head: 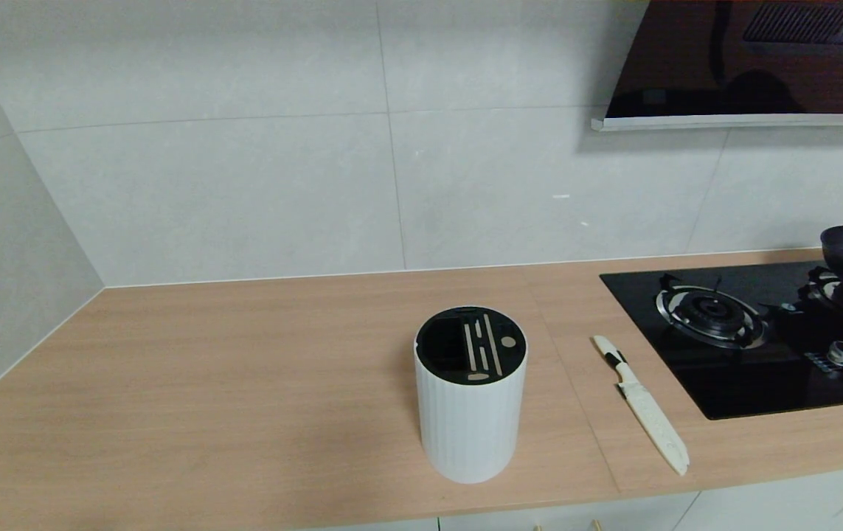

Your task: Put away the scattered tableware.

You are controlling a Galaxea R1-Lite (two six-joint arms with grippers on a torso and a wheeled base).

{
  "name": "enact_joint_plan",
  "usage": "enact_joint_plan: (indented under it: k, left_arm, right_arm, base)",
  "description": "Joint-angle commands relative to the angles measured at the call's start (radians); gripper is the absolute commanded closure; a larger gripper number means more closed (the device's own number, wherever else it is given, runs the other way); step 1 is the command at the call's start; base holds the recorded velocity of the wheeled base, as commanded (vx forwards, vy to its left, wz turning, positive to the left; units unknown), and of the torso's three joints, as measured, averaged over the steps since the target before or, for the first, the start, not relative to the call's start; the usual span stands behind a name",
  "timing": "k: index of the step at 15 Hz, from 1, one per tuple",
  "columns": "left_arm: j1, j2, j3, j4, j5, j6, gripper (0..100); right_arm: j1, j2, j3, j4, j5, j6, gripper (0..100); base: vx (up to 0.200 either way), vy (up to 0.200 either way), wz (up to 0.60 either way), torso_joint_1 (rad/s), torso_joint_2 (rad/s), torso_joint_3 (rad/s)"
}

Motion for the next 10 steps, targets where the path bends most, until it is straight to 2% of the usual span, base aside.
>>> enact_joint_plan:
  k: [1,6,10]
  left_arm:
    - [0.0,0.0,0.0,0.0,0.0,0.0,0]
    - [0.0,0.0,0.0,0.0,0.001,0.0,0]
    - [0.0,0.0,0.0,0.0,0.001,0.0,0]
  right_arm:
    - [0.054,0.222,-0.064,0.011,0.058,-0.015,0]
    - [0.105,0.756,-0.209,-0.006,0.064,-0.056,0]
    - [0.174,1.151,-0.255,-0.257,0.056,-0.052,0]
  base:
    - [0.0,0.0,0.0,0.0,0.0,0.0]
    - [0.0,0.0,0.0,0.0,0.0,0.0]
    - [0.0,0.0,0.0,0.0,0.0,0.0]
